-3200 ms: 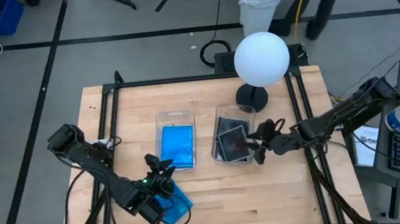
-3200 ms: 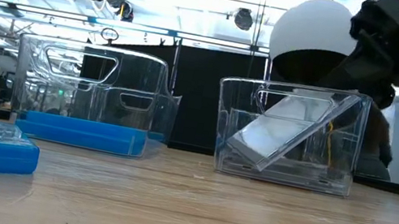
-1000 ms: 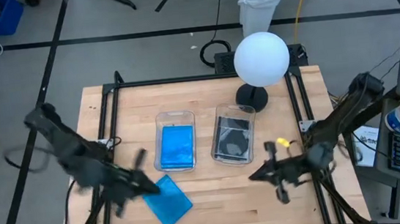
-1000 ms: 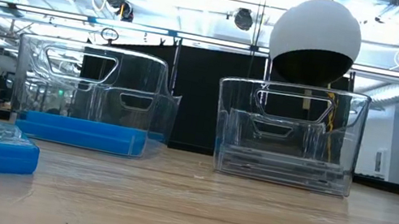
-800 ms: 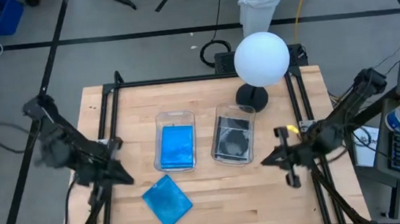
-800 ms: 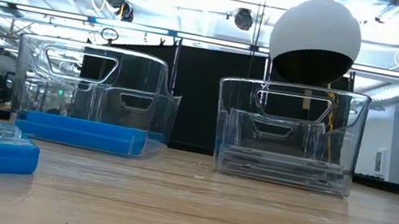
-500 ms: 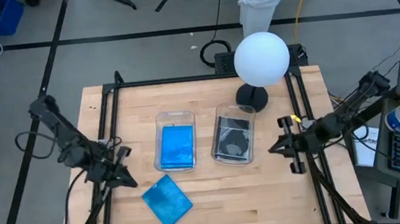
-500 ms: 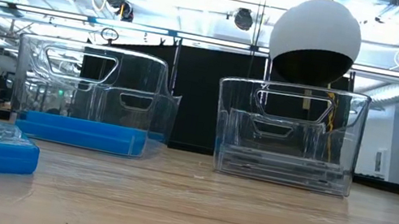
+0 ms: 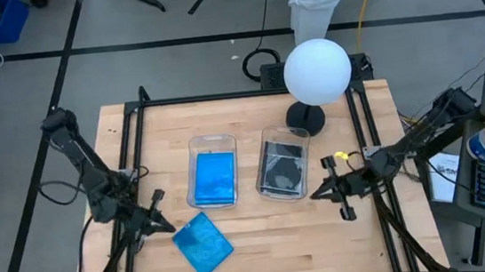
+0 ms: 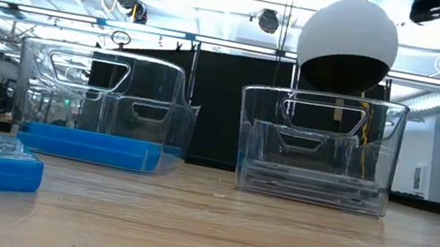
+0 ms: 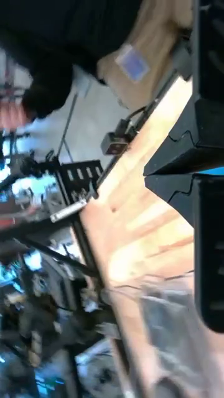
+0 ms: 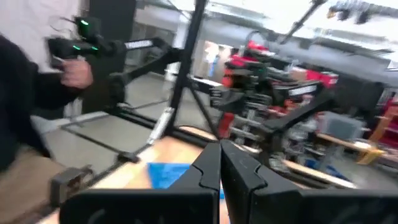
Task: Pick & place jewel cases by type
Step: Put the blue CD case into the left transparent bin
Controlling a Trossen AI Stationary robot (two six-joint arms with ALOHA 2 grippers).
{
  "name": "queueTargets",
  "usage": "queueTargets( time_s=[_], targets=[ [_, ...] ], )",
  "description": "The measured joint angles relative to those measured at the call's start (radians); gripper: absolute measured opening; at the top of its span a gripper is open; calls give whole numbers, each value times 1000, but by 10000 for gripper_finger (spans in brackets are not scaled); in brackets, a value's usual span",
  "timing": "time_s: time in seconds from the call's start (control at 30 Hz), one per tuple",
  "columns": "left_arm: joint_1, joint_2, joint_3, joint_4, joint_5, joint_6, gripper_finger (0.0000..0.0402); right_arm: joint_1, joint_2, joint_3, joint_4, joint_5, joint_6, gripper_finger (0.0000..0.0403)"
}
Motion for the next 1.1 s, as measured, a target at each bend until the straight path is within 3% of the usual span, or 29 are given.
queueTargets(
  time_s=[0.2,0.37,0.5,0.63,0.8,1.1],
  targets=[
    [-46,129,-18,-42,-127,-215,2,0,275,63,110,-12,81,0],
    [-93,344,-9,75,-142,-182,3,7,542,206,112,-12,145,0],
    [-124,516,62,62,-153,-199,8,9,696,347,97,-14,145,0],
    [-141,649,185,-99,-180,-283,26,5,779,488,-6,-13,157,0],
    [-147,758,379,-348,-159,-445,71,0,864,613,-123,-10,269,0],
    [-185,938,546,-559,-90,-420,183,-19,1049,757,-135,-12,334,0]
  ],
)
